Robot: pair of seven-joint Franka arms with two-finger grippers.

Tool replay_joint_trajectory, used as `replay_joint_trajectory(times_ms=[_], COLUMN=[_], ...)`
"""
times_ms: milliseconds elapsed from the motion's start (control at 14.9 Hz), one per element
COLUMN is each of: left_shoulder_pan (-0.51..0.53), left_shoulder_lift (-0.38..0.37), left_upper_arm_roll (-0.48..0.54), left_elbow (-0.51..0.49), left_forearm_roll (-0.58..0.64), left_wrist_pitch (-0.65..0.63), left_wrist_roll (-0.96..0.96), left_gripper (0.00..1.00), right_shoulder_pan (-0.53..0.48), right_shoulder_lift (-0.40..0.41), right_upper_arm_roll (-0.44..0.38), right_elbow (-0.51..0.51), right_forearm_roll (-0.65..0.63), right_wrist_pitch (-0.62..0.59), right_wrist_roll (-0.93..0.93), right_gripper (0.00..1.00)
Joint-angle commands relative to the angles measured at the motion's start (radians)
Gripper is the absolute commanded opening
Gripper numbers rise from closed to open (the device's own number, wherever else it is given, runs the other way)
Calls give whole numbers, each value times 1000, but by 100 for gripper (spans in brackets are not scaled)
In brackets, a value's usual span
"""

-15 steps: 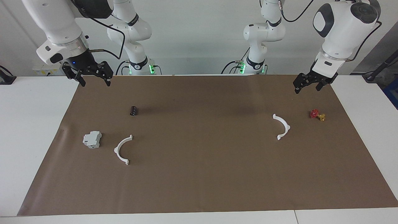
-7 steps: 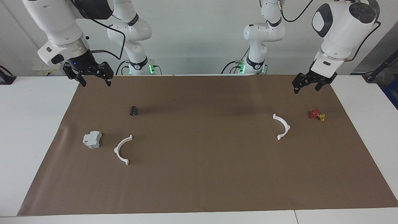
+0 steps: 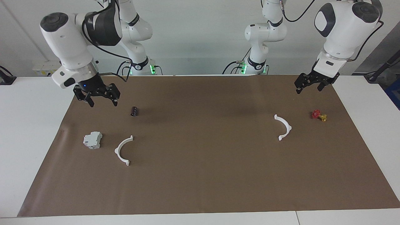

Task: Assemble drain pipe with both arms
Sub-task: 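Reach the right gripper toward the white clamp half farther along the table, then grasp the white clamp half with the right gripper and lift it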

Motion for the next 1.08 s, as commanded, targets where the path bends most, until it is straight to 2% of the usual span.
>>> replay_joint_trajectory(times_ms=[0,202,336,538,673,807,874,942,1009], left_shoulder_pan=[-11,-9,-8,-3,-3,-3,-3,-3,-3], left_shoulder_lift=[-22,-25,-31,-38,-38,-38,-38,-38,-38], left_upper_arm_roll=[14,13,11,10,10,10,10,10,8], left_elbow=[-22,-21,-19,-19,-19,-19,-18,-16,-16], left_forearm_roll=[-10,-10,-10,-10,-10,-10,-10,-10,-10], left_wrist_pitch=[20,22,20,22,22,20,20,20,20], left_wrist_roll=[14,14,13,14,14,14,14,14,14], left_gripper=[100,100,100,100,100,100,100,100,100], right_shoulder_pan=[-34,-34,-37,-42,-54,-54,-56,-54,-56], right_shoulder_lift=[124,236,282,342,365,376,382,384,385], right_upper_arm_roll=[7,7,7,7,7,7,7,7,7], right_elbow=[-12,-15,-55,-74,-75,-77,-80,-87,-89], right_forearm_roll=[75,89,91,97,149,155,155,155,155], right_wrist_pitch=[150,296,419,464,501,504,504,504,505], right_wrist_roll=[-130,-209,-246,-318,-376,-389,-393,-407,-428], right_gripper=[100,100,100,100,99,94,86,72,44])
